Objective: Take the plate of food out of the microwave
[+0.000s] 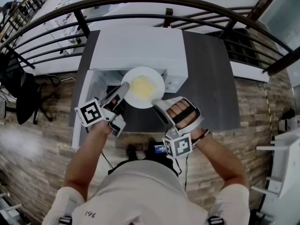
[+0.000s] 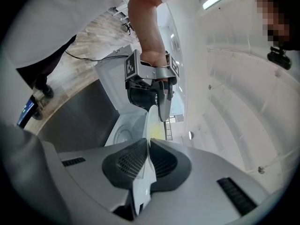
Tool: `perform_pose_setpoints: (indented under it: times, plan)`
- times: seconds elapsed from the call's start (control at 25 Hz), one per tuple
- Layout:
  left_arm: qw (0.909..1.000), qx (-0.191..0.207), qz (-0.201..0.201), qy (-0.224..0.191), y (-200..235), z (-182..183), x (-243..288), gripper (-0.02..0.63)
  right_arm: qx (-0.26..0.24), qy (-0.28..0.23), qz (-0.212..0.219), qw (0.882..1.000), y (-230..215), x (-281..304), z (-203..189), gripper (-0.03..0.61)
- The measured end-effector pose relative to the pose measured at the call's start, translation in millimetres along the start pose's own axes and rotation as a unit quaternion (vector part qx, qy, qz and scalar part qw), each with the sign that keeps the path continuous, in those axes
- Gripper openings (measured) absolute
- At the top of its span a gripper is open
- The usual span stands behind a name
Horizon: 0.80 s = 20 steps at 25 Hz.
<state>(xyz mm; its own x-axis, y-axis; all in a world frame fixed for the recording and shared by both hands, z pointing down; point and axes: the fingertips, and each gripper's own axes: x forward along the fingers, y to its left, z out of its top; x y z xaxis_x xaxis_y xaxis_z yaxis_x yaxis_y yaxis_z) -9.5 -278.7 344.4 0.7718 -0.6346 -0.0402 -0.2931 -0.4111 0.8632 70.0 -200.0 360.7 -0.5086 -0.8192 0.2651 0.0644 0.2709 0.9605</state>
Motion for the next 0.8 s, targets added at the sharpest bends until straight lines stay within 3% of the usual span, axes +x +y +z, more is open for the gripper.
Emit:
perform_pose_setpoints:
  times: [0.36, 0.52, 0.8]
  plan:
    - [0.9991, 0.04, 0.012, 0.005, -3, 33, 30, 0.063, -0.017, 0.008, -0.017, 1.0, -26, 23, -24, 0.018]
    - [0.9965, 0.069, 0.046, 0.006, 11, 51, 38, 0.063, -0.017, 0.014, -0.015, 1.0, -34, 41, -36, 0.018]
    - [0.995, 0.088, 0.047, 0.013, 23, 72, 68, 0.063, -0.021, 0.023, -0.003, 1.0, -38, 72, -59, 0.018]
